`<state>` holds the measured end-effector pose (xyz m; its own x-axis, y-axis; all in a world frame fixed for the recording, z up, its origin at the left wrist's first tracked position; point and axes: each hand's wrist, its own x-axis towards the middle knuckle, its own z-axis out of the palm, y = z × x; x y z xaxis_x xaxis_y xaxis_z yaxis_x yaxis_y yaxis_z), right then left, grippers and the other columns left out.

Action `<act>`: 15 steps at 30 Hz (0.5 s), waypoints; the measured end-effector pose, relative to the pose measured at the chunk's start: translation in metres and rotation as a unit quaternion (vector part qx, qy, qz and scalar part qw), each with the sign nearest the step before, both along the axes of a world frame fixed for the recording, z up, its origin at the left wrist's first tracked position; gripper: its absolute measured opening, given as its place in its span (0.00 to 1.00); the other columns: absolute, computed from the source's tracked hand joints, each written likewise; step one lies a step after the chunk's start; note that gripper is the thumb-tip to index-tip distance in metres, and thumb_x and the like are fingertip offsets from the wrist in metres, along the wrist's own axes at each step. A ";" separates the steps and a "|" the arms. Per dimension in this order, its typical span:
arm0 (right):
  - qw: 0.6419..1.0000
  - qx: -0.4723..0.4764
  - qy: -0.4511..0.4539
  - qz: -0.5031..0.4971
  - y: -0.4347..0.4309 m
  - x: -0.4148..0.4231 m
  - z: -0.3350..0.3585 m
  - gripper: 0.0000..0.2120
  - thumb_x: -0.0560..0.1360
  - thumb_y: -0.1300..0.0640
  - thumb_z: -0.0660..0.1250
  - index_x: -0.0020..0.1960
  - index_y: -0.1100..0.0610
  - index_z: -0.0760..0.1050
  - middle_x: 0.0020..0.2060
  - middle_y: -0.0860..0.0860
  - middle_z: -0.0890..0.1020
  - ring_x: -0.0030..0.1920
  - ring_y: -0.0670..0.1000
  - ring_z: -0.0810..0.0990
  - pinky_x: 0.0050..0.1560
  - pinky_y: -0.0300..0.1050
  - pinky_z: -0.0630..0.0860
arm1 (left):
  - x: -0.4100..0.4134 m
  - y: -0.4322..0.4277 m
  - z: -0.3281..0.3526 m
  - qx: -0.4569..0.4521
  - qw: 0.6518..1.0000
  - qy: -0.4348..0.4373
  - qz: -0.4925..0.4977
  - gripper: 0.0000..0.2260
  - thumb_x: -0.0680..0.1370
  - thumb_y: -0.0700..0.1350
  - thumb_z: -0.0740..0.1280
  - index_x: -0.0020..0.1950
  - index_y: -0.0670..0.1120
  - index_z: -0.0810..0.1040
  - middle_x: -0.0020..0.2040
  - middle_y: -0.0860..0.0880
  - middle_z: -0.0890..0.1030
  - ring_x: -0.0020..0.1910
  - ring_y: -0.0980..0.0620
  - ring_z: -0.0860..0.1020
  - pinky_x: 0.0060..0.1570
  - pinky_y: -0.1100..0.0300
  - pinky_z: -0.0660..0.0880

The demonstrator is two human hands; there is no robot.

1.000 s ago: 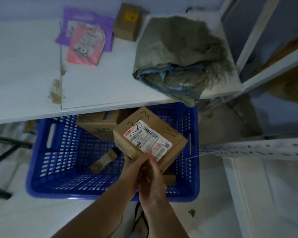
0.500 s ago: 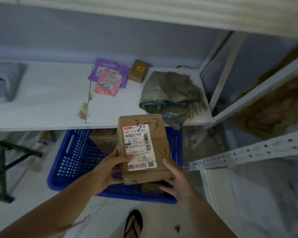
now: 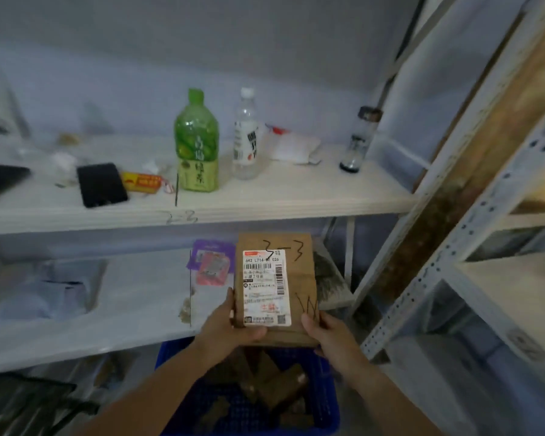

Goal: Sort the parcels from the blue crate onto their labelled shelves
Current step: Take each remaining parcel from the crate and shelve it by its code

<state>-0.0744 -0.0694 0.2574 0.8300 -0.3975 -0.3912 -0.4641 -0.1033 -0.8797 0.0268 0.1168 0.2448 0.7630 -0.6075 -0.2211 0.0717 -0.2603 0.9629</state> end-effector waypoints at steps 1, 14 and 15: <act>0.998 -0.056 -0.020 -0.004 0.005 -0.003 0.028 0.13 0.78 0.47 0.63 0.61 0.48 0.77 0.53 0.45 0.82 0.56 0.47 0.79 0.60 0.49 0.76 | -0.006 -0.001 0.025 -0.028 0.999 -0.029 0.012 0.34 0.69 0.45 0.75 0.68 0.59 0.60 0.54 0.66 0.78 0.55 0.68 0.76 0.45 0.79 0.71; 0.913 -0.366 -0.177 -0.024 -0.001 -0.125 0.410 0.24 0.74 0.55 0.69 0.65 0.47 0.62 0.59 0.44 0.76 0.64 0.49 0.73 0.68 0.48 0.70 | -0.078 -0.051 0.375 -0.155 0.941 -0.293 -0.070 0.36 0.67 0.44 0.77 0.68 0.56 0.61 0.62 0.54 0.64 0.63 0.55 0.67 0.66 0.68 0.64; 0.905 -0.385 -0.178 -0.021 -0.003 -0.136 0.434 0.29 0.73 0.57 0.71 0.68 0.51 0.60 0.62 0.48 0.75 0.65 0.50 0.72 0.68 0.51 0.70 | -0.085 -0.055 0.400 -0.170 0.933 -0.309 -0.076 0.38 0.67 0.40 0.76 0.69 0.54 0.60 0.60 0.54 0.63 0.62 0.55 0.67 0.62 0.75 0.63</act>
